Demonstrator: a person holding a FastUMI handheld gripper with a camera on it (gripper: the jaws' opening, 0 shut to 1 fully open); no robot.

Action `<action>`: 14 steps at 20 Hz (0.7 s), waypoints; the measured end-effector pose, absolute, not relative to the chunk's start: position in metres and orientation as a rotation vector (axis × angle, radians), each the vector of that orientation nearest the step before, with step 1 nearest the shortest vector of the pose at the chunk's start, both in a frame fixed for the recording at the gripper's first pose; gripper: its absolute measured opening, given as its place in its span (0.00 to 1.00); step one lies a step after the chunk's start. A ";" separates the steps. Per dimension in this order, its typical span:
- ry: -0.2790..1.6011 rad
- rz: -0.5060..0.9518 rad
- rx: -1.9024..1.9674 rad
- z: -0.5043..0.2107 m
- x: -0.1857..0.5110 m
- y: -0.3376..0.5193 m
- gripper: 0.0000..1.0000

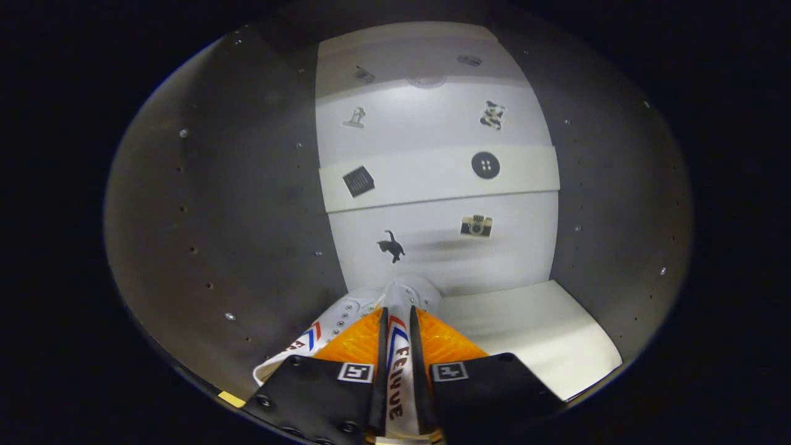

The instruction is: Open the shoe cabinet door, grab the shoes and put them into the shoe cabinet, then close the shoe cabinet door.

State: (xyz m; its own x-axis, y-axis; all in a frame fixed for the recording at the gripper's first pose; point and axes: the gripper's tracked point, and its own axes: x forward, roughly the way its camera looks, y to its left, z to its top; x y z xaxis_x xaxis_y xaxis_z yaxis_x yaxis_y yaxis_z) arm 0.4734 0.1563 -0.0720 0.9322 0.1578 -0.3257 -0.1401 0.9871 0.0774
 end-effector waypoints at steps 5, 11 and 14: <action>0.258 0.143 0.033 -0.026 0.421 0.149 0.69; 0.199 0.178 0.017 0.020 0.324 0.140 0.98; 0.178 0.205 -0.009 0.036 0.272 0.137 0.98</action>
State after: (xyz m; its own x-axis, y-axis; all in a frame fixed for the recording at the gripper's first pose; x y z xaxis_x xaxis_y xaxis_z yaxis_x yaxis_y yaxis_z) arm 0.2717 0.1374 0.0358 0.9633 0.2018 -0.1769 -0.2034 0.9791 0.0092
